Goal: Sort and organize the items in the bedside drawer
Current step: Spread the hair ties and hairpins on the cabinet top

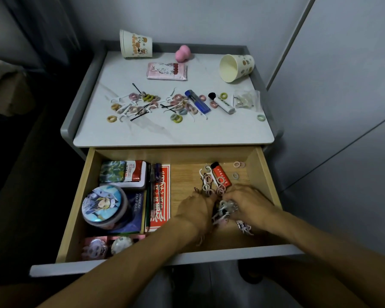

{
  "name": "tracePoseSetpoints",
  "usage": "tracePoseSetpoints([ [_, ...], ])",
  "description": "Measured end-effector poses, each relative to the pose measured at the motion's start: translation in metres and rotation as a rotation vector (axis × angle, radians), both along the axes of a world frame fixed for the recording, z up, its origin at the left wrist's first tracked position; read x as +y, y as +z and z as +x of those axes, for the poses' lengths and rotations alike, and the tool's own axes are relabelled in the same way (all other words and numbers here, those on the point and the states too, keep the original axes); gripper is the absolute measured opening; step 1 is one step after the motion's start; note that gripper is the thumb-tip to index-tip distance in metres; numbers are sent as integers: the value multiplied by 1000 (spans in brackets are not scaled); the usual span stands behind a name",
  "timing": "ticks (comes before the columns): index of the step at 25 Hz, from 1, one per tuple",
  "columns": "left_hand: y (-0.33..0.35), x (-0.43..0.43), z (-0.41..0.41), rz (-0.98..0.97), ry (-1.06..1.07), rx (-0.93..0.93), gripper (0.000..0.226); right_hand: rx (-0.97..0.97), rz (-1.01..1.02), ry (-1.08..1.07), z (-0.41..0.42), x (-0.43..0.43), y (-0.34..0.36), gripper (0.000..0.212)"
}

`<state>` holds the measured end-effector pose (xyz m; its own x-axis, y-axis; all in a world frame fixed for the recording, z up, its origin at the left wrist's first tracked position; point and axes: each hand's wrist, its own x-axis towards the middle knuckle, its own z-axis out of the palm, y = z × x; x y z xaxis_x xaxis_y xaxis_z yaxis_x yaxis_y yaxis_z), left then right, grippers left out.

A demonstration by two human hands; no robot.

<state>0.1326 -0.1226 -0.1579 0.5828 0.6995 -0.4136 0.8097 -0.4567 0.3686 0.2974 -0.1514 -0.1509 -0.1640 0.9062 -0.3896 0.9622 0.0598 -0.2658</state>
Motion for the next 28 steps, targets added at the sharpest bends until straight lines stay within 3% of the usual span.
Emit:
tracePoseSetpoints([
  [4,-4,5,-1,-10,22,-80,42,76,16,-91,0,2,-2,29],
  [12,-12,15,-15,-99,35,-210,32,199,35,-191,2,3,6,33],
  [14,-12,16,-19,-128,38,-187,30,230,93,-200,6,8,13,20],
  [21,-7,10,-10,-12,14,-89,46,390,216,-308,14,14,39,11],
  [28,-3,9,0,91,-41,6,31,488,186,-376,20,5,43,13],
])
